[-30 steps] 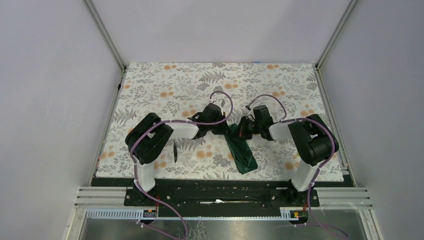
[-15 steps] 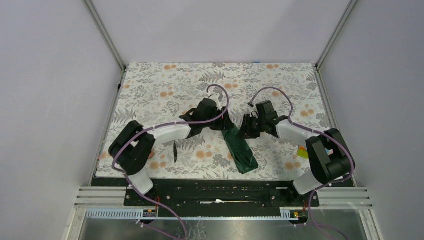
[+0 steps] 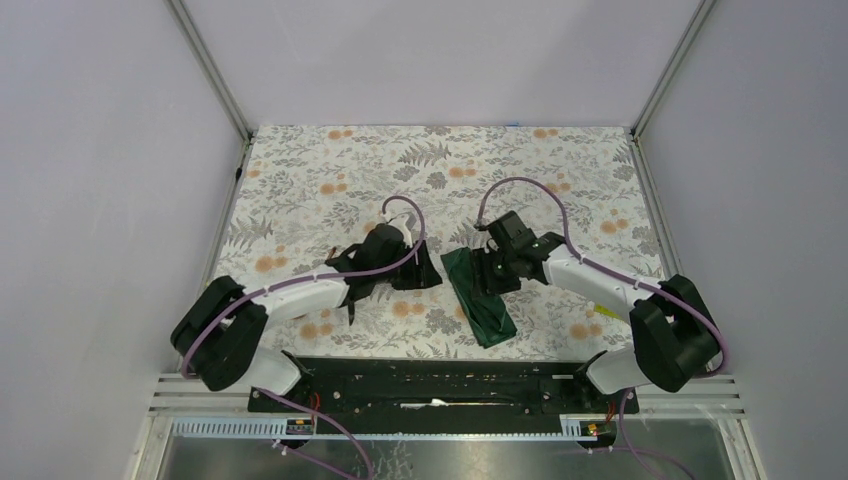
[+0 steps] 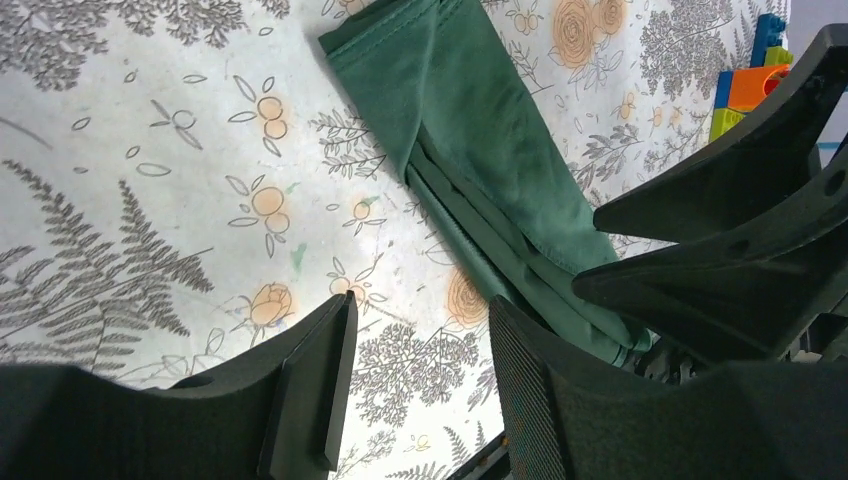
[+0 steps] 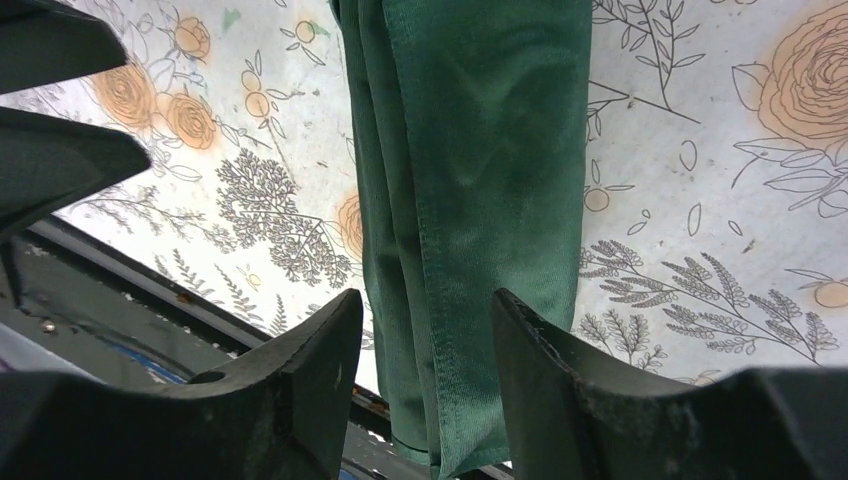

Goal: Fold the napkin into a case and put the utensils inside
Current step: Stuff the top corner of the smaller-rectangle-folded napkin into the folded napkin, then pick up the smaller rectangle-folded napkin from the center of the board, then turn over the smaller rectangle-folded napkin at the center of the board, then smooth out the smaller rectangle-folded napkin at the center of the board, then rotate the smaller rectangle-folded napkin at the center of the board.

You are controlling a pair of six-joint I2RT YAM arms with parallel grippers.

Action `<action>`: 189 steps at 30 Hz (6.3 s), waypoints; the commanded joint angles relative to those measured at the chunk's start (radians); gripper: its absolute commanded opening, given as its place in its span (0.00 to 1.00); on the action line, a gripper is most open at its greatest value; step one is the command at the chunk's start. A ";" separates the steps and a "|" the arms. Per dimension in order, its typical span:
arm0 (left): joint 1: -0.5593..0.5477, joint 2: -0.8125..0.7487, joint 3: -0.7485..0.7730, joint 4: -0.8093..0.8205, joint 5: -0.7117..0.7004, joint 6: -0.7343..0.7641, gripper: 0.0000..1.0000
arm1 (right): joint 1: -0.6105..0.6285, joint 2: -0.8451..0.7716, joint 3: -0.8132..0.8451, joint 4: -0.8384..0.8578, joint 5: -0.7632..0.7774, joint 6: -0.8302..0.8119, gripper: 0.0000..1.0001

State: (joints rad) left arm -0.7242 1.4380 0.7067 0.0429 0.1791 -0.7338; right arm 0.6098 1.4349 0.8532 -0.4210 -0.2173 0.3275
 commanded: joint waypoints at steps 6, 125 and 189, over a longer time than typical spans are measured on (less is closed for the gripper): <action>0.015 -0.162 -0.072 -0.012 0.004 -0.013 0.57 | 0.127 0.020 0.080 -0.098 0.166 -0.005 0.59; 0.225 0.281 0.306 0.156 0.257 0.031 0.44 | 0.088 -0.009 -0.028 0.216 -0.291 0.158 0.39; -0.024 0.418 0.067 0.536 0.203 -0.257 0.76 | -0.470 -0.216 -0.249 0.099 0.120 0.250 0.89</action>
State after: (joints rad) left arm -0.6395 1.8233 0.7586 0.5312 0.3790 -0.9016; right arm 0.2039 1.2999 0.5739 -0.1638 -0.1936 0.6746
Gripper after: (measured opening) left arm 0.758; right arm 0.881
